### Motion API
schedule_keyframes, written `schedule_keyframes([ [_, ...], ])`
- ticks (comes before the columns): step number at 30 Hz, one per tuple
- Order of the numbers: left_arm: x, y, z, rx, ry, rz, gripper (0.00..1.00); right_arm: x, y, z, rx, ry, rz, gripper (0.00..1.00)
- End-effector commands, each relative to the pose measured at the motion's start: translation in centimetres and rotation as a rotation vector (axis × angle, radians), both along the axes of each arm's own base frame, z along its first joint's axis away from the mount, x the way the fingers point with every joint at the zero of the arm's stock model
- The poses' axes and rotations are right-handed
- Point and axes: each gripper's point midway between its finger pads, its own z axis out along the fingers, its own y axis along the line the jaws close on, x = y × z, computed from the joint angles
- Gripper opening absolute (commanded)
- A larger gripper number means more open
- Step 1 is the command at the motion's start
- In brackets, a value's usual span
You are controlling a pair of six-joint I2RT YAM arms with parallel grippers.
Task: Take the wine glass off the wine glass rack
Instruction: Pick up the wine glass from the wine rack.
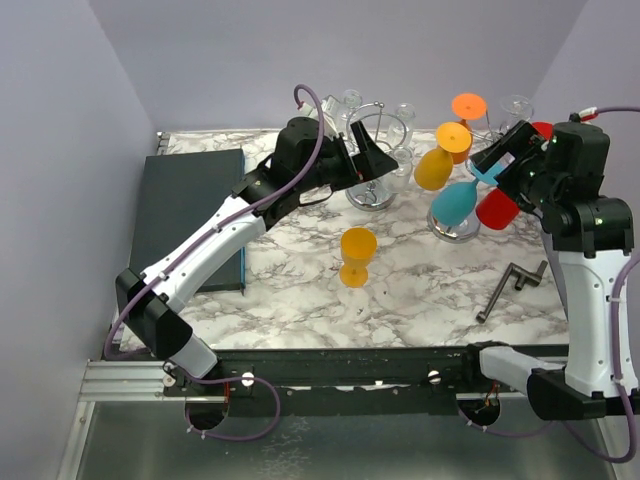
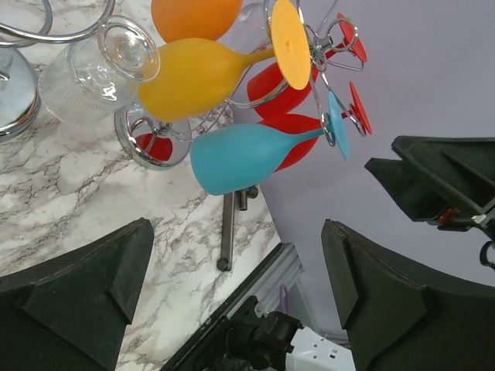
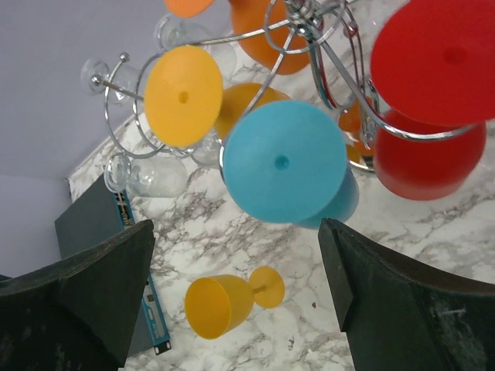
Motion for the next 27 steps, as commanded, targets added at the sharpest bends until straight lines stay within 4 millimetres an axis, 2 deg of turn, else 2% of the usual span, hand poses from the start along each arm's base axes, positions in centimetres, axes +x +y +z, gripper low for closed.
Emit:
schedule_keyframes([
  [1, -0.9, 1.1, 1.8, -0.023, -0.052, 0.0, 0.99, -2.6, -1.4, -1.8, 0.029, 0.04, -0.096, 0.93],
  [6, -1.2, 1.3, 1.9, -0.021, -0.061, -0.007, 0.99, -1.8, -1.3, -2.7, 0.071, -0.009, -0.115, 0.93],
  [10, -1.4, 1.6, 2.1, -0.016, -0.075, 0.0, 0.99, -0.9, -0.8, -0.8, 0.078, -0.053, -0.086, 0.93],
  [18, -1.3, 2.0, 2.5, -0.019, -0.082, 0.016, 0.99, 0.2, -1.2, 0.9, 0.056, -0.039, -0.039, 0.95],
  [19, -1.2, 2.1, 2.5, -0.019, -0.082, 0.021, 0.99, 0.4, -1.8, 1.1, 0.057, -0.041, -0.044, 0.95],
  [22, -1.2, 2.1, 2.5, -0.017, -0.082, 0.024, 0.99, 1.0, -1.8, 1.0, 0.098, -0.025, 0.026, 0.95],
  [27, -1.2, 2.3, 2.7, -0.017, -0.087, 0.029, 0.99, -0.1, -1.1, 1.5, 0.128, -0.058, 0.075, 0.94],
])
